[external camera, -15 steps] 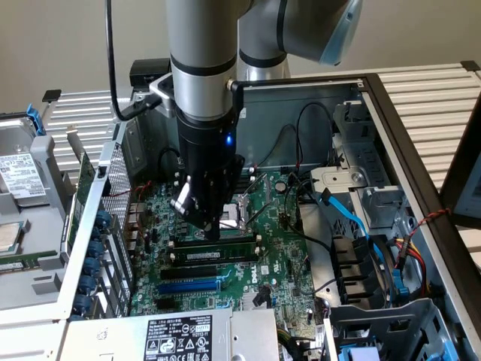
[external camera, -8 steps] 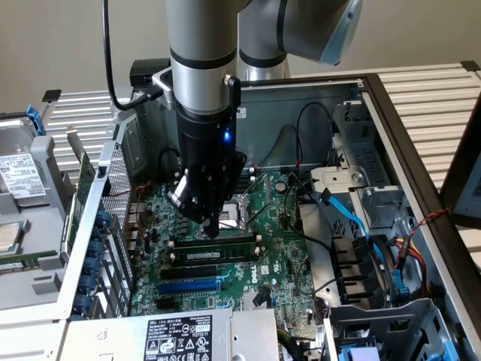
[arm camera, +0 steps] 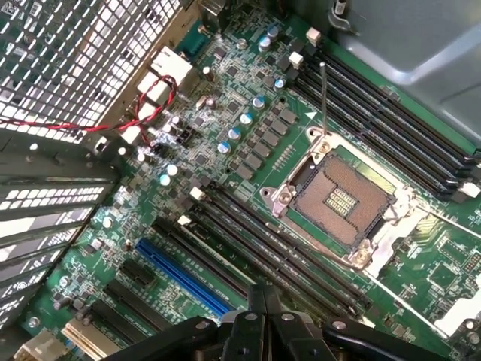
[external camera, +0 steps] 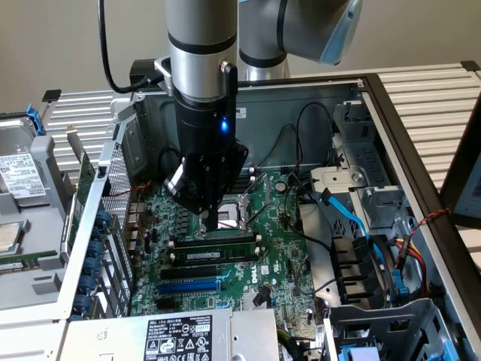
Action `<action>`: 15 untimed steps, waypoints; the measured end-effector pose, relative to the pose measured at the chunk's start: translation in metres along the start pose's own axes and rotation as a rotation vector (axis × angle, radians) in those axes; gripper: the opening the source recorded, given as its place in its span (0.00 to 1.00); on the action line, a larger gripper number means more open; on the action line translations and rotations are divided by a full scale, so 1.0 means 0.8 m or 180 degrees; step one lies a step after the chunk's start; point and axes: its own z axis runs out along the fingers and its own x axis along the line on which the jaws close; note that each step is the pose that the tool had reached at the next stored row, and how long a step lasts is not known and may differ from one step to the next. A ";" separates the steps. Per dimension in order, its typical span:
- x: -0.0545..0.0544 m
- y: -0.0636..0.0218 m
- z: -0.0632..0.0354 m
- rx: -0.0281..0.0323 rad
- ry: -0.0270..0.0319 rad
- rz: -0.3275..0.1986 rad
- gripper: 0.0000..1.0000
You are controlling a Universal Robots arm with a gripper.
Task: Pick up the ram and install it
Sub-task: 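Press down the ram until it locks into place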
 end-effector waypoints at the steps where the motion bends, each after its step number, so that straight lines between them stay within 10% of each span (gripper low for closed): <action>1: 0.000 0.000 -0.001 -0.0002 0.0000 0.0035 0.11; 8: 0.000 0.000 -0.001 0.0008 0.0014 0.0275 0.11; 12: 0.000 0.000 -0.002 0.0134 0.0074 0.0340 0.11; 15: 0.000 0.000 -0.002 0.0182 0.0045 0.0415 0.11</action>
